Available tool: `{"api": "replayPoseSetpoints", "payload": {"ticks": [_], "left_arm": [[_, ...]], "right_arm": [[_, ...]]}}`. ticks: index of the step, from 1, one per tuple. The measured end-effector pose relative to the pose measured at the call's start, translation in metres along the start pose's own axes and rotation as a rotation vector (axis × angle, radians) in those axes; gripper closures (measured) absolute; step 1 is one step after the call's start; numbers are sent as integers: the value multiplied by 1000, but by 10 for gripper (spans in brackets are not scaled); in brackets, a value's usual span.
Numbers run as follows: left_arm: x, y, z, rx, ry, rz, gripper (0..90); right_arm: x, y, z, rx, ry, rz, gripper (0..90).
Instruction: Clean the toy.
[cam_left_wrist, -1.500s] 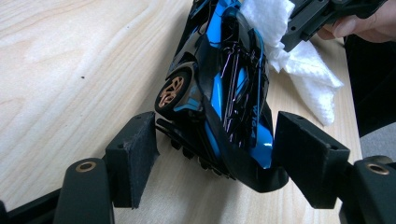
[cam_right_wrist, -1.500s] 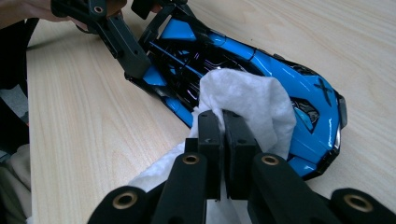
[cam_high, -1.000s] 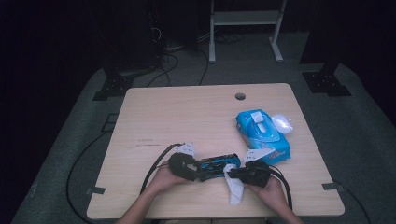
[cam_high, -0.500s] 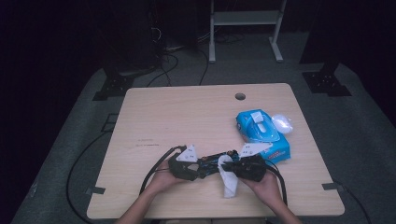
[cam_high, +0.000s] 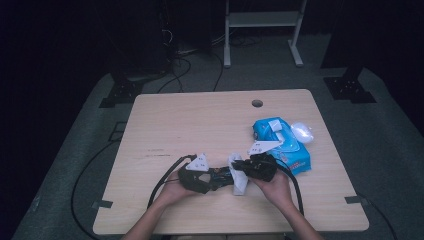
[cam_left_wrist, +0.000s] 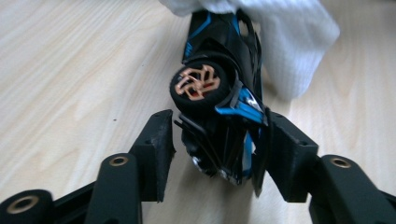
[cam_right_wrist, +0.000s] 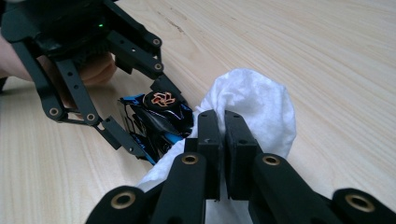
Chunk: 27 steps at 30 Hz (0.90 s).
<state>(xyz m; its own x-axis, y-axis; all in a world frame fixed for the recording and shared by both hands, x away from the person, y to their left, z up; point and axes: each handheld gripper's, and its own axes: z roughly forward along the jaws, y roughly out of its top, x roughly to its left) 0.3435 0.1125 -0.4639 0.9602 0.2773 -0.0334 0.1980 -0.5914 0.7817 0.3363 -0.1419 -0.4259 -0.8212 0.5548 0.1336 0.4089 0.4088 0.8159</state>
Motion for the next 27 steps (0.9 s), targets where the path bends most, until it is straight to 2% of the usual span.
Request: {"api": "replayPoseSetpoints", "payload": {"ticks": [3,5,8,13,15,18,21,22,25,27], "left_arm": [[1,0,0,-17,-35,-13,466],[-2,0,1,-14,-49,17,553],[-4,2,1,-14,-17,54,576],[0,1,-1,-17,15,57,580],[1,0,-1,-23,18,53,580],[1,0,-1,-24,21,56,581],[2,-2,-3,-24,27,58,581],[2,-3,-5,-22,27,58,581],[3,-5,-6,-26,24,49,581],[4,-5,-6,-31,22,48,581]], "right_arm": [[3,-4,-2,-4,7,1,858],[4,-6,-3,-8,9,-2,858],[6,-6,-4,-8,0,-10,858],[4,-1,2,-8,-6,-5,858],[8,4,9,-10,21,-13,858],[22,11,23,-11,77,-42,856],[30,16,32,-14,88,-62,856],[29,16,32,-11,87,-63,856],[21,15,25,2,15,-72,857],[14,14,22,1,2,-37,857]]}}
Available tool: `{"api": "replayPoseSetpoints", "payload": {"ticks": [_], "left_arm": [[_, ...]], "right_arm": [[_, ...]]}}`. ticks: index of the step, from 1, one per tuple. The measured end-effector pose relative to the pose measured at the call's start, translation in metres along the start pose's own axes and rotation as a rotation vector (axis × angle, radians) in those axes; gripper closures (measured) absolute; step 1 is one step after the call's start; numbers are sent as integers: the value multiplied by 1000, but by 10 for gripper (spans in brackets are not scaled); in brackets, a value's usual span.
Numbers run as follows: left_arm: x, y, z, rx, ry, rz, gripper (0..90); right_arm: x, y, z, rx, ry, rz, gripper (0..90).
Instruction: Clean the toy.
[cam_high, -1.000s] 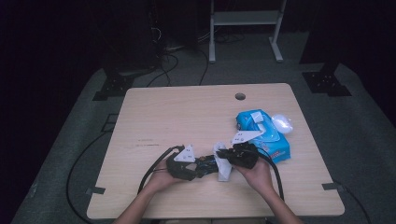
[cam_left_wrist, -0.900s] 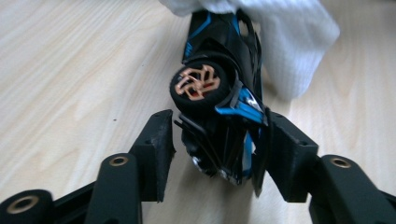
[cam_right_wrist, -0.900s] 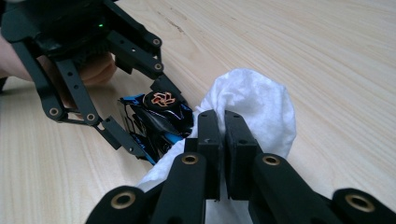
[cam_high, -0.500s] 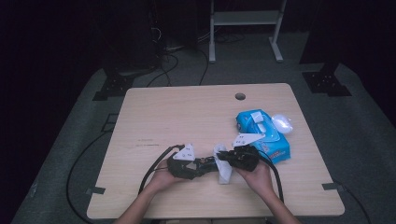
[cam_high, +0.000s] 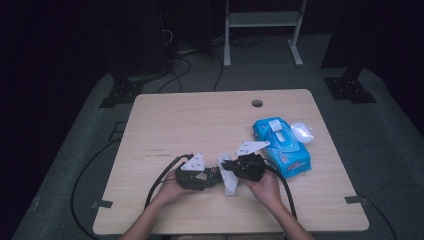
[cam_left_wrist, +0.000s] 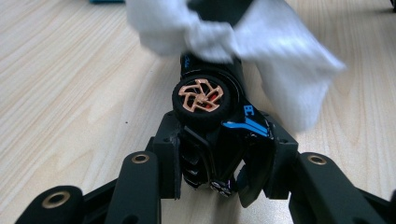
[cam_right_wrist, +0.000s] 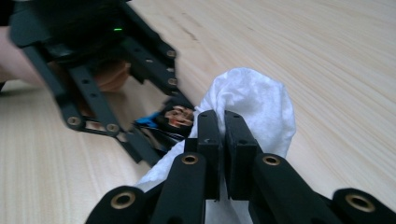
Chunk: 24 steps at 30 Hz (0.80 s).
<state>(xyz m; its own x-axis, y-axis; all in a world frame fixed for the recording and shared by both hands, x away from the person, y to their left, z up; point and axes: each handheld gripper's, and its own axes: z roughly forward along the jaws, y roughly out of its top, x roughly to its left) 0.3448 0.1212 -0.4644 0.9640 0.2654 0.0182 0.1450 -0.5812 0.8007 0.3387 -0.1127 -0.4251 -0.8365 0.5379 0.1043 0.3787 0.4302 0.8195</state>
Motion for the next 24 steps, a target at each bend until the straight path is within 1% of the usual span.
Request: {"api": "replayPoseSetpoints", "payload": {"ticks": [1,2,4,5,7,8,9,10,12,15,16,17,18,19,21,23,24], "left_arm": [[0,0,0,-1,-1,2,581],[0,0,0,-2,-1,0,581],[0,0,1,-4,-2,0,581],[0,0,1,-6,-3,-2,581],[0,0,1,-3,-1,1,581],[0,-1,1,-4,-2,-3,581],[0,-1,0,-4,-3,0,581],[0,-1,0,-4,-2,0,581],[0,-1,-1,-3,-2,4,581],[1,-2,-1,-5,-4,3,581],[1,-1,0,-4,-4,4,581],[0,-1,0,-4,-3,6,582],[1,-2,0,-5,-4,2,581],[1,-2,0,-7,-6,-1,581],[1,-2,-1,-3,-5,2,581],[1,-2,-2,0,-5,3,581],[1,-3,-2,-1,-3,4,581]], "right_arm": [[0,0,0,1,1,7,858],[2,0,1,-4,4,-1,858],[9,2,8,-15,51,-10,857],[14,4,12,-18,58,-28,857],[21,7,19,-25,94,-33,857],[23,7,22,-25,96,-36,857],[24,8,22,-24,93,-44,857],[23,8,22,-21,89,-40,857],[17,6,16,-20,56,-38,857],[5,2,6,-13,-19,-20,858],[2,1,4,-12,-27,-8,858],[1,0,3,-12,-24,3,857],[3,0,4,-15,-25,4,857],[6,1,6,-19,-21,-6,857],[13,3,12,-23,26,-18,854],[19,5,16,-24,24,-54,852],[18,6,15,-21,30,-51,853]]}}
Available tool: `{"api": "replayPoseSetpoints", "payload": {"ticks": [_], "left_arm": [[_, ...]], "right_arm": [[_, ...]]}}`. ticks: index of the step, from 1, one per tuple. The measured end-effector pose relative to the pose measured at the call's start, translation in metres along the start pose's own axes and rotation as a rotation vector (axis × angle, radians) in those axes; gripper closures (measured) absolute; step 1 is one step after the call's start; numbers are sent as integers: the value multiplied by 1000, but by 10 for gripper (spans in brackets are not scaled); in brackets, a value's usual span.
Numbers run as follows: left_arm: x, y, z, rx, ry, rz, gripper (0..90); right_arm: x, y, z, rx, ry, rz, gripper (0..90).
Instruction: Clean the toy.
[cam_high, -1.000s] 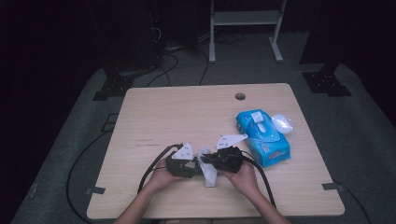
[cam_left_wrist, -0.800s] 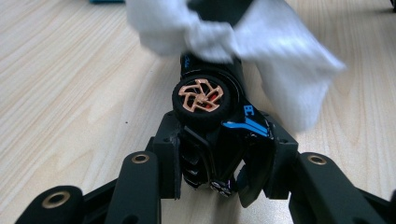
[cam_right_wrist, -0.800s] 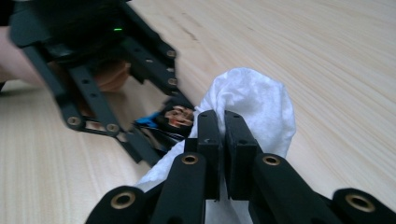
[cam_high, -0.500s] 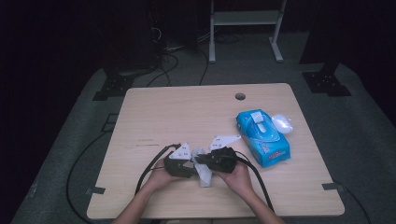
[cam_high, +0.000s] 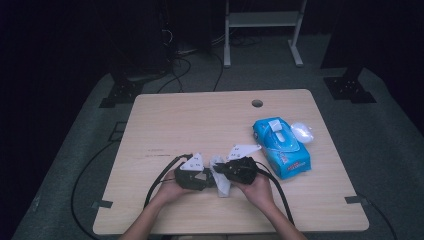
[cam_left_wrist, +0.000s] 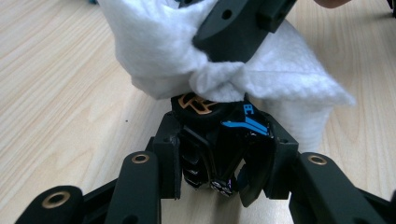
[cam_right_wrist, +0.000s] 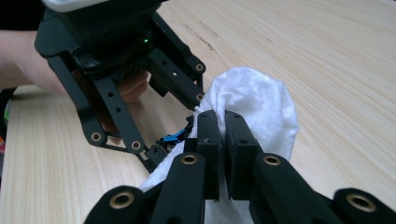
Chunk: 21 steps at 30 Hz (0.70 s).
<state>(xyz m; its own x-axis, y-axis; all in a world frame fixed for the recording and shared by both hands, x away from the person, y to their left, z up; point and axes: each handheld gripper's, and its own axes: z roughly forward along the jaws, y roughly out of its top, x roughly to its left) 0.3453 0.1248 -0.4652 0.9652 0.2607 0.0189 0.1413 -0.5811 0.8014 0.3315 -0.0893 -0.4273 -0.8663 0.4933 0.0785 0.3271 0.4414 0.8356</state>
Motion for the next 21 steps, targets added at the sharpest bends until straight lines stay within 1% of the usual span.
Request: {"api": "replayPoseSetpoints", "payload": {"ticks": [1,2,4,5,6,7,8,9,11,12,14,15,16,18,20,21], "left_arm": [[0,0,0,-1,1,-1,581],[0,0,0,-1,1,-1,581],[1,-1,0,-2,0,2,581],[1,-1,0,-2,2,3,581],[1,0,0,-4,4,3,581],[1,0,1,-3,7,5,581],[0,0,1,-6,10,4,581],[0,0,2,-9,11,5,581],[-1,1,3,-8,13,6,581],[-1,1,3,-8,14,5,581],[-1,1,3,-7,13,4,581],[-1,1,2,-5,12,1,581],[-1,0,2,-8,11,1,581],[-1,0,2,-7,12,3,581],[-1,0,2,-10,12,3,581],[-1,1,3,-8,12,7,581]], "right_arm": [[-2,0,-1,6,0,7,853],[-5,-1,-4,11,-15,8,854],[-13,-4,-11,17,-72,13,854],[-18,-6,-14,17,-79,30,854],[-21,-8,-16,7,-71,60,854],[-23,-9,-16,-1,-68,74,854],[-21,-9,-15,-3,-76,70,853],[-17,-8,-13,-6,-68,66,853],[-10,-4,-5,-14,-35,48,853],[-6,-2,-2,-10,-26,39,853],[0,2,5,-18,11,23,851],[3,3,8,-14,17,16,849],[3,3,8,-12,11,6,850],[-1,2,5,-9,5,15,850],[-7,1,0,-6,-42,20,850],[-9,0,-2,-8,-45,38,850]]}}
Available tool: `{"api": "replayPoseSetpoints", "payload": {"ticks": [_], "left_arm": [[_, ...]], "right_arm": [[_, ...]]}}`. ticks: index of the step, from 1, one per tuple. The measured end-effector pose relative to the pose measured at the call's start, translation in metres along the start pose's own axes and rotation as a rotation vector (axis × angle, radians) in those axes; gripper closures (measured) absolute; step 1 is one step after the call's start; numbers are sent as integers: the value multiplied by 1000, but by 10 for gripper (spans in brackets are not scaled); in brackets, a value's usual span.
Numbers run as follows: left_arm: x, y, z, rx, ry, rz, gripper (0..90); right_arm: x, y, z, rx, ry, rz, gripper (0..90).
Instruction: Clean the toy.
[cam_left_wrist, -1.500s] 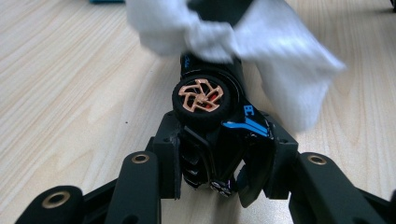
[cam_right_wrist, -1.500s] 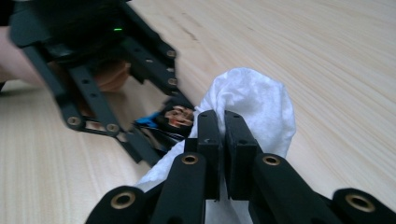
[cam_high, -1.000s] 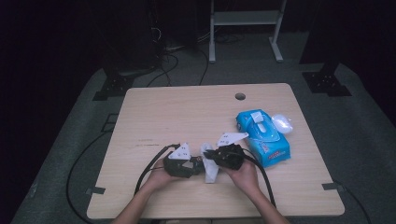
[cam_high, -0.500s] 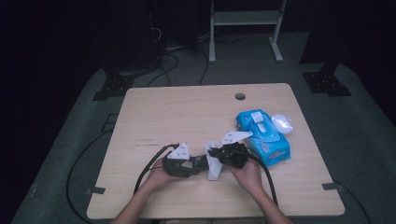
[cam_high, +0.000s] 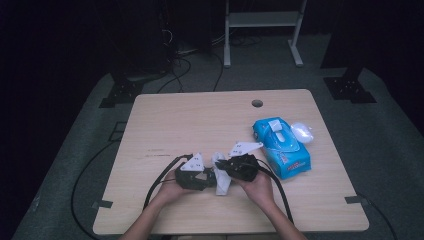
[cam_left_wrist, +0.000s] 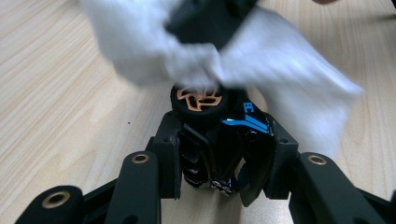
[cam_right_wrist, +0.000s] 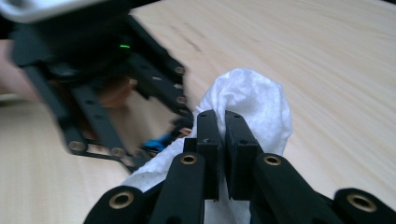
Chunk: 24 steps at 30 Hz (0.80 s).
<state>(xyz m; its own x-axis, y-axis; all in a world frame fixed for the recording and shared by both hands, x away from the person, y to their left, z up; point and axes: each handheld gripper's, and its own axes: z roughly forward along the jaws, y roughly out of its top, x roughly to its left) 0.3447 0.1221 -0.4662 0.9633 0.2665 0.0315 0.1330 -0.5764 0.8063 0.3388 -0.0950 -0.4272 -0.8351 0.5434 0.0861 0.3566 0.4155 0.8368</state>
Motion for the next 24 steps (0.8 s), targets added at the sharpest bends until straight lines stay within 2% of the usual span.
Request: {"api": "replayPoseSetpoints", "payload": {"ticks": [2,5,6,7,9,13,15,16,17,19,21,23,24], "left_arm": [[0,0,0,-1,0,0,581],[0,0,0,3,-1,-3,581],[1,0,0,3,-2,-6,581],[0,0,-1,5,-2,-3,581],[0,0,-1,4,1,1,581],[1,-1,0,-4,-4,-8,581],[1,0,0,-1,-3,-2,581],[0,0,0,0,-2,-1,581],[1,-1,0,-1,-2,-3,581],[1,-1,0,1,-2,-4,581],[0,-1,0,0,-1,-3,581],[0,-1,0,0,0,-2,581],[0,-1,0,0,-1,-2,581]], "right_arm": [[2,0,1,-1,4,15,851],[14,2,11,-10,69,-19,848],[19,4,14,-8,57,-49,848],[19,4,14,-5,54,-59,848],[14,3,10,3,55,-44,849],[0,-2,-4,10,-36,-27,852],[-1,-3,-5,6,-27,-12,852],[3,-3,-3,1,-15,-21,853],[7,-2,0,-2,22,-32,852],[18,-1,6,-6,60,-69,852],[24,2,8,1,63,-107,852],[19,2,6,12,62,-102,852],[15,1,2,13,37,-95,853]]}}
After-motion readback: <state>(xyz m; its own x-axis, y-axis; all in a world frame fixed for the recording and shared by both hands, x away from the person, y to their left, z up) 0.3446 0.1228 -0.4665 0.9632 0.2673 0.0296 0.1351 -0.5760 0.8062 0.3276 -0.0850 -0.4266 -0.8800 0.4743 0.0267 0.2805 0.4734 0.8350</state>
